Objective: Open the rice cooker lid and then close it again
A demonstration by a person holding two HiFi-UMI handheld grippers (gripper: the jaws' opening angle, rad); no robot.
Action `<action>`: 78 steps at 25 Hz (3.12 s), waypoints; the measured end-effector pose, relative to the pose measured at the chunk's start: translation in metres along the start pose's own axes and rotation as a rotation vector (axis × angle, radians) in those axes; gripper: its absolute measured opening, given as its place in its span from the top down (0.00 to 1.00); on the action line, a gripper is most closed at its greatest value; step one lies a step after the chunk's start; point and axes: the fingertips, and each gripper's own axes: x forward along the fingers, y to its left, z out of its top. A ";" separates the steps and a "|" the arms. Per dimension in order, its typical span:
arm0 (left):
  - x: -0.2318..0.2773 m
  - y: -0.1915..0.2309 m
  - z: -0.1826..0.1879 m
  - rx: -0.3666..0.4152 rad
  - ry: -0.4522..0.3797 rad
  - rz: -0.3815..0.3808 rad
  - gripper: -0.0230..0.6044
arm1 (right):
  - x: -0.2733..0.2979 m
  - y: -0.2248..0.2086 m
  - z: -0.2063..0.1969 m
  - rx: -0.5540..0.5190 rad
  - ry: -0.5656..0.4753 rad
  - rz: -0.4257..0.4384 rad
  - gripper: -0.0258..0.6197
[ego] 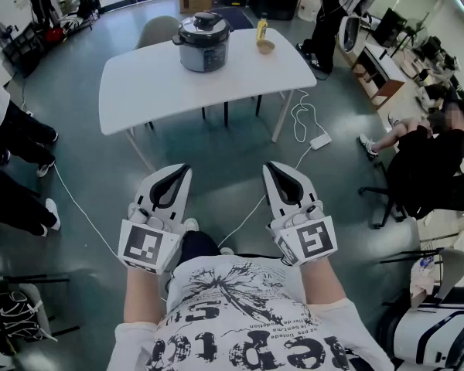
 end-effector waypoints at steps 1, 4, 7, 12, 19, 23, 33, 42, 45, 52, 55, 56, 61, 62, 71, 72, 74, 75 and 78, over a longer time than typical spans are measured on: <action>-0.001 0.002 0.000 0.002 -0.001 0.007 0.94 | 0.000 -0.002 0.000 0.008 0.001 -0.010 0.94; -0.003 0.006 0.003 -0.013 -0.023 0.029 0.94 | -0.001 -0.006 0.000 0.033 0.005 -0.024 0.94; -0.003 0.008 0.005 -0.024 -0.024 0.037 0.94 | -0.004 -0.011 0.000 0.037 0.010 -0.025 0.94; 0.001 0.003 0.003 -0.021 -0.019 0.028 0.94 | -0.009 -0.014 0.005 0.062 -0.054 -0.020 0.94; 0.018 0.006 0.001 -0.027 0.008 0.019 0.94 | 0.011 -0.024 0.005 0.077 -0.061 0.015 0.03; 0.038 0.020 0.000 -0.025 0.018 0.022 0.94 | 0.030 -0.043 0.000 0.095 -0.046 0.006 0.03; 0.113 0.110 -0.019 -0.018 0.027 0.030 0.94 | 0.143 -0.086 -0.013 0.104 -0.033 0.021 0.04; 0.229 0.275 -0.015 -0.044 0.010 -0.018 0.94 | 0.337 -0.138 -0.001 0.101 -0.007 -0.003 0.04; 0.270 0.337 -0.018 -0.062 -0.001 -0.034 0.94 | 0.406 -0.156 0.000 0.098 0.010 -0.017 0.04; 0.343 0.441 -0.032 -0.073 -0.013 -0.054 0.94 | 0.530 -0.192 -0.017 0.091 0.086 -0.019 0.05; 0.364 0.471 -0.035 -0.078 -0.017 -0.056 0.94 | 0.572 -0.201 -0.028 0.115 0.125 -0.006 0.09; 0.370 0.478 -0.036 -0.080 -0.016 -0.054 0.94 | 0.583 -0.206 -0.030 0.126 0.130 -0.003 0.09; 0.400 0.505 -0.051 -0.056 0.023 -0.035 0.94 | 0.634 -0.236 -0.043 0.162 0.145 -0.006 0.09; 0.406 0.511 -0.053 -0.053 0.031 -0.027 0.94 | 0.644 -0.242 -0.046 0.172 0.152 -0.001 0.09; 0.483 0.540 -0.060 -0.086 0.050 0.121 0.94 | 0.726 -0.304 -0.075 0.163 0.219 0.176 0.04; 0.493 0.539 -0.060 -0.087 0.053 0.143 0.94 | 0.734 -0.314 -0.081 0.149 0.237 0.200 0.04; 0.512 0.537 -0.061 -0.085 0.057 0.189 0.94 | 0.750 -0.334 -0.093 0.123 0.284 0.247 0.04; 0.519 0.539 -0.062 -0.084 0.058 0.209 0.94 | 0.759 -0.340 -0.100 0.110 0.313 0.268 0.04; 0.535 0.546 -0.063 -0.081 0.061 0.254 0.94 | 0.786 -0.344 -0.116 0.067 0.414 0.347 0.04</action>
